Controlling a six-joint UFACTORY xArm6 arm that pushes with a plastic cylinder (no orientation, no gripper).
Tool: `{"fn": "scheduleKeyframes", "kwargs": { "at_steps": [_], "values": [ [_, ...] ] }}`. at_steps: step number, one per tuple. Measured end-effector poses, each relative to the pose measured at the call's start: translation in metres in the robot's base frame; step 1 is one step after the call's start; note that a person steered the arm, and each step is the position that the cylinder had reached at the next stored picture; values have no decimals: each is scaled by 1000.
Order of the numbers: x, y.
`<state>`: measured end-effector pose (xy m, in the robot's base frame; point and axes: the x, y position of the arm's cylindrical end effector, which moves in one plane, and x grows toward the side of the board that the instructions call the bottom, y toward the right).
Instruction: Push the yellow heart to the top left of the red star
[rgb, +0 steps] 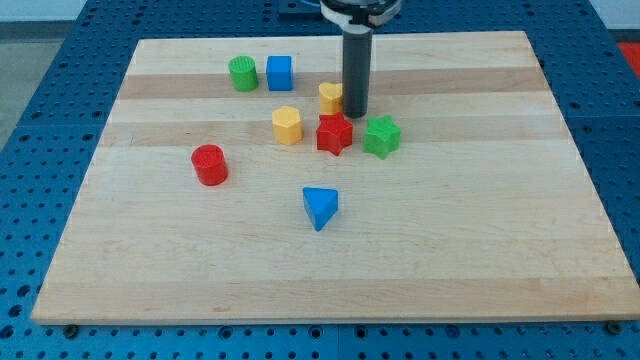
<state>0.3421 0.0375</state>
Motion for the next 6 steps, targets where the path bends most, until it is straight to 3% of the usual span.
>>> {"fn": "scheduleKeyframes", "kwargs": {
  "at_steps": [1,2,4,6],
  "values": [
    [-26,17],
    [-24,-4],
    [40,-37],
    [59,-6]
  ]
}}
